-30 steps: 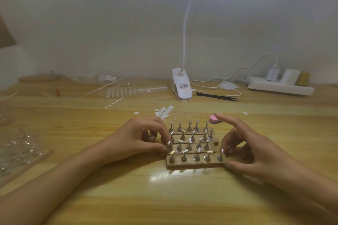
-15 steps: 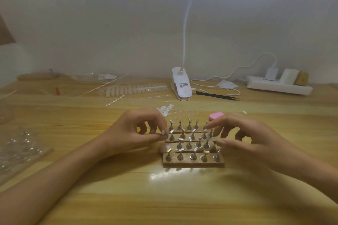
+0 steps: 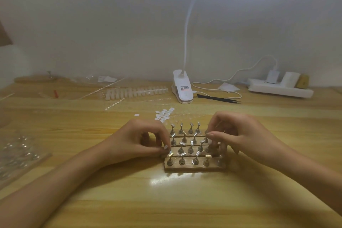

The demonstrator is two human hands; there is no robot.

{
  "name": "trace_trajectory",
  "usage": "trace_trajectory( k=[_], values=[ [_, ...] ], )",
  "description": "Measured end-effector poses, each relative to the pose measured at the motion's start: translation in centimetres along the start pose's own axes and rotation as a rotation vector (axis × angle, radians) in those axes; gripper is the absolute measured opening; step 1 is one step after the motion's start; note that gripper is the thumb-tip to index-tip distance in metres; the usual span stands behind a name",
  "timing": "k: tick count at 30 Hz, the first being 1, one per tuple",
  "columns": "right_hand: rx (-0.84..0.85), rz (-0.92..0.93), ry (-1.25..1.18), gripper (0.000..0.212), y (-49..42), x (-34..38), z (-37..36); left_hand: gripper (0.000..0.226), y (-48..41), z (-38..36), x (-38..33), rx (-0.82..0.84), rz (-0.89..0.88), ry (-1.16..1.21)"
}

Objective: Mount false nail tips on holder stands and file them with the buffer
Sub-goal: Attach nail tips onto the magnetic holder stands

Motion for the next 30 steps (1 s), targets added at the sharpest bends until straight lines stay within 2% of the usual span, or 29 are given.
trace_trajectory(
  k=[7, 14, 18, 22, 25, 30],
  values=[
    [0.053, -0.079, -0.034, 0.008, 0.0, -0.3, -0.2, 0.006, -0.1, -0.2, 0.0, -0.007, 0.074, 0.05],
    [0.032, -0.038, -0.065, 0.009, 0.4, -0.1, 0.0, 0.008, -0.1, -0.3, 0.0, -0.024, 0.105, 0.037],
    [0.052, 0.008, -0.001, 0.02, 0.5, -0.3, -0.5, 0.011, -0.2, -0.4, 0.0, -0.036, 0.145, 0.035],
    [0.023, 0.056, 0.063, 0.022, 0.5, -0.6, -0.5, 0.014, -0.1, -0.5, 0.1, -0.029, 0.179, 0.055],
    [-0.006, 0.096, 0.136, 0.024, 0.7, -0.7, -0.3, 0.016, -0.1, -0.5, 0.2, -0.015, 0.158, 0.046],
    [0.036, 0.096, 0.096, 0.023, 0.4, -0.2, 0.7, 0.024, -0.1, -0.3, -0.3, -0.009, 0.025, 0.026]
  ],
)
Point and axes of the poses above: each hand's wrist, its own y-axis away from the middle knuckle, its own z-axis out of the back of the hand, x = y × z, the point moved 3 cm from there along -y, towards the middle knuckle, and after that the axes turned 13 degrees about -x, right-handed, at the moved point
